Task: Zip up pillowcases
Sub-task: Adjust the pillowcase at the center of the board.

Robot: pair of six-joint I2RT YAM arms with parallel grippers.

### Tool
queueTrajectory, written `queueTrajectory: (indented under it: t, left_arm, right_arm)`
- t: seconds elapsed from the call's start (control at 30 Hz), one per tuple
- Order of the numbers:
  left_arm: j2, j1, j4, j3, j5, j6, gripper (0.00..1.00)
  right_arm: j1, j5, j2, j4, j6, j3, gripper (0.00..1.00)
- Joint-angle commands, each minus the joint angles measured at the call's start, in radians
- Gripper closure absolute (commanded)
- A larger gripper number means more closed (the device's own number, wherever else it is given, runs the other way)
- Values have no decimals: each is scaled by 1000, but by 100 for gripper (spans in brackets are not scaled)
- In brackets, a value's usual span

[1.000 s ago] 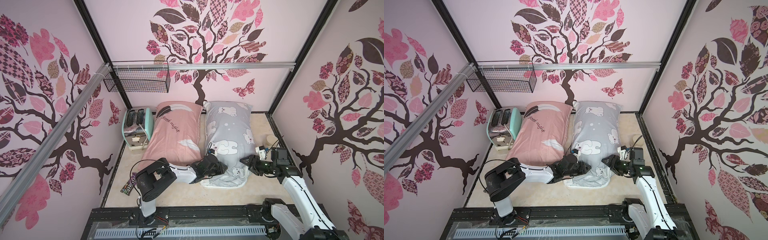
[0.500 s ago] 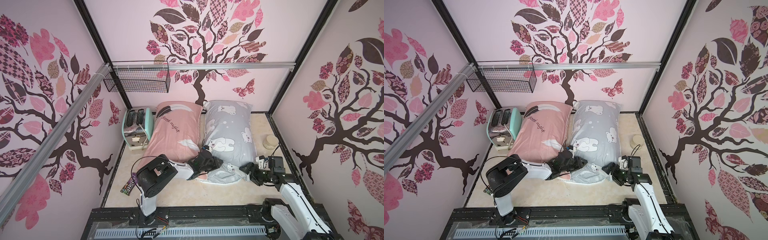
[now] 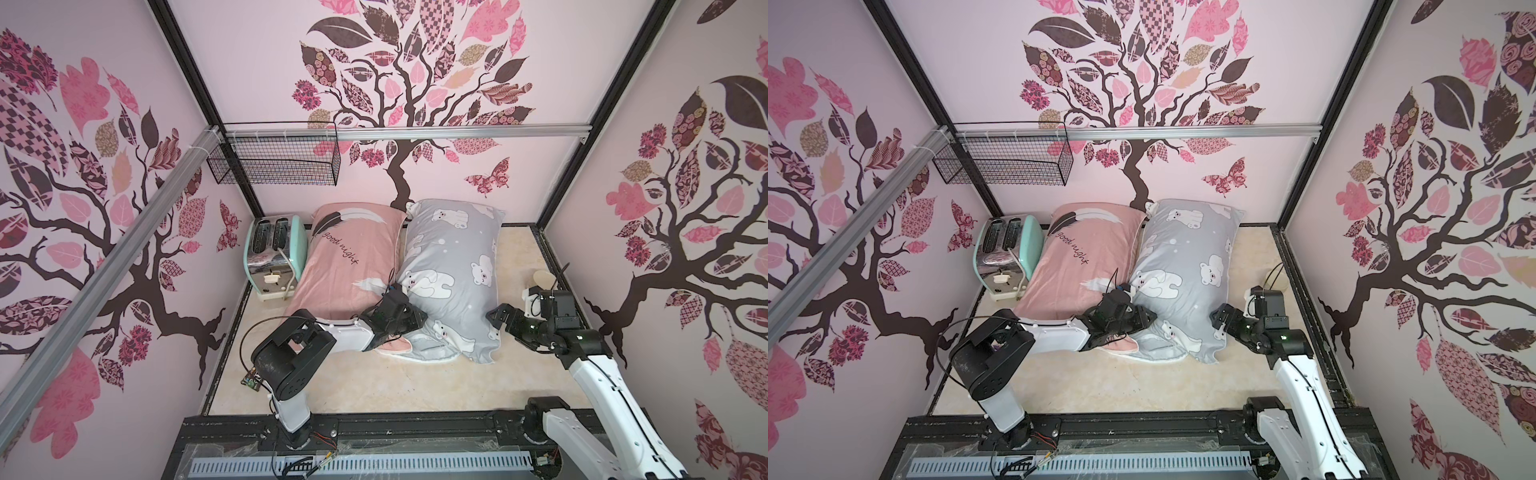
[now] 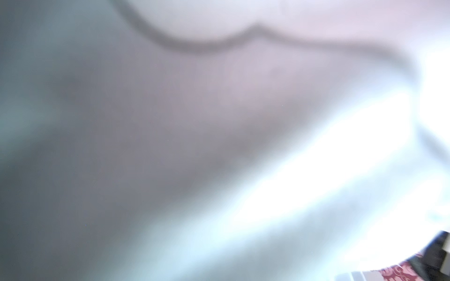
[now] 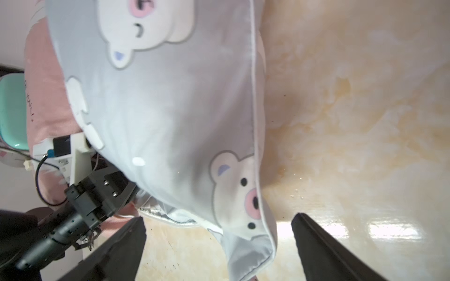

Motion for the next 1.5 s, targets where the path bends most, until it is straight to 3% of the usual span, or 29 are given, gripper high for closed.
queueTrajectory:
  t: [0.0,0.13,0.2,0.27,0.33,0.5,0.67,0.8,0.87,0.9,0.97,1.03,1.13,1.2,1.23,1.37,1.47]
  left_arm:
    - [22,36,-159,78,-72,105,64]
    - [28,35,-197,122,-26,137,61]
    - [-3,36,-207,110,-21,149,57]
    - [-50,32,-239,101,-23,163,53]
    - [-102,22,-299,100,-32,187,48]
    - [-259,-69,-489,78,-104,213,42]
    - [-298,-188,-402,-40,-74,83,44]
    - [-230,-265,-327,-63,-73,7,45]
    - [-192,-287,-307,-47,-74,-8,40]
    - [-168,-298,-302,-34,-78,-11,35]
    - [-125,-306,-287,-10,-77,-12,26]
    - [-86,-306,-269,5,-95,-21,17]
    - [-49,-284,-232,14,-132,-33,19]
    - [-21,-256,-205,25,-140,-34,29]
    - [6,-233,-192,26,-141,-38,35]
    - [91,-135,-105,24,-112,-41,42]
    - [113,-84,-111,45,-88,-26,45]
  right_arm:
    - [93,164,-6,-175,-21,75,12]
    - [247,220,1,-246,-16,121,31]
    - [397,268,24,-242,26,125,42]
    - [542,290,78,-197,55,107,49]
    - [608,262,155,-120,58,72,49]
    - [557,293,300,-3,45,20,51]
    - [455,283,366,78,-6,-45,53]
    - [454,254,422,104,-11,-73,35]
    - [455,239,440,125,-3,-101,32]
    - [455,224,449,131,1,-106,34]
    - [453,226,453,136,9,-99,53]
    - [449,210,441,155,13,-101,65]
    - [437,140,416,156,11,-88,74]
    - [431,116,376,131,13,-67,64]
    - [425,112,349,105,16,-52,56]
    - [366,80,237,-44,15,-8,18]
    - [362,70,143,-140,44,-8,11]
